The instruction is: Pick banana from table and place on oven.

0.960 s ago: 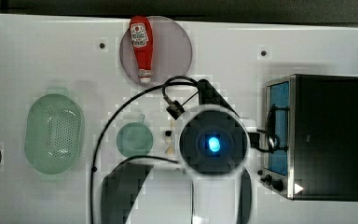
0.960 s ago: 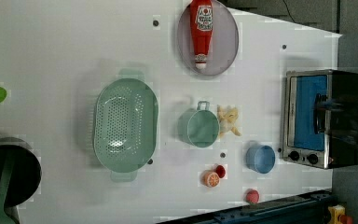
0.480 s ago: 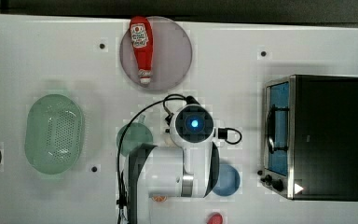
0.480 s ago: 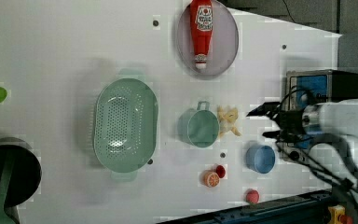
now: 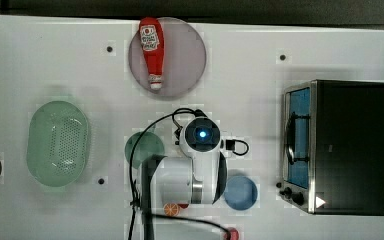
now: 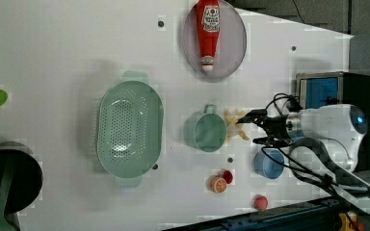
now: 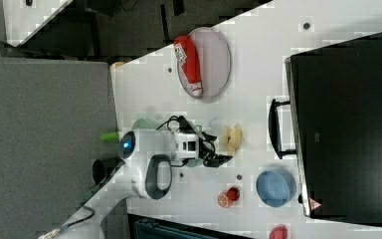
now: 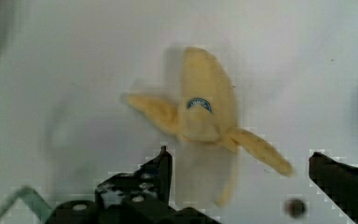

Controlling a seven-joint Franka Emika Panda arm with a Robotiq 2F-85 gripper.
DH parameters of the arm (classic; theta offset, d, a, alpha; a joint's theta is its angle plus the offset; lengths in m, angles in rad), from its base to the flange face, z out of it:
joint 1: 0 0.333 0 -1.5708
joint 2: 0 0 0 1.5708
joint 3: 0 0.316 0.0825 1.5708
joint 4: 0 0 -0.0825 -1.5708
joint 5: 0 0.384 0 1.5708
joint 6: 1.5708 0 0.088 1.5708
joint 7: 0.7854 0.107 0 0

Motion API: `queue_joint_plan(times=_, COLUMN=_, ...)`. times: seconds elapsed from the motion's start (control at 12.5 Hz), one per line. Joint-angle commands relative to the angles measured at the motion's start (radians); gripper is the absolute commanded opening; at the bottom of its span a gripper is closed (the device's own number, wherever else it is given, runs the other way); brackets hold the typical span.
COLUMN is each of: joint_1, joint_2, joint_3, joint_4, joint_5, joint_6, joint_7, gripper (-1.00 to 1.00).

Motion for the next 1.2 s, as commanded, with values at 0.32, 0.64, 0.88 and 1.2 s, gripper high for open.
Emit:
queue_joint_plan(times=0.32, joint_1=0.013, joint_2=0.096, joint_3=0.021, joint_4=0.012, joint_5=-0.008, joint_6=0.185, joint_7=-0.015, gripper=0.93)
queue_joint_plan(times=0.64, joint_1=0.013, joint_2=0.111, joint_3=0.023, joint_4=0.011, joint_5=-0.008, joint_6=0.217, joint_7=-0.015, gripper=-0.05)
queue_joint_plan(times=0.88, joint_1=0.013, joint_2=0.108, joint_3=0.023, joint_4=0.013, joint_5=-0.008, joint_6=0.217, joint_7=-0.015, gripper=-0.53)
queue_joint_plan(times=1.2, joint_1=0.014, joint_2=-0.019, joint_3=0.030, joint_4=0.016, joint_5=-0.008, joint_6=0.139, joint_7=-0.015, gripper=-0.53)
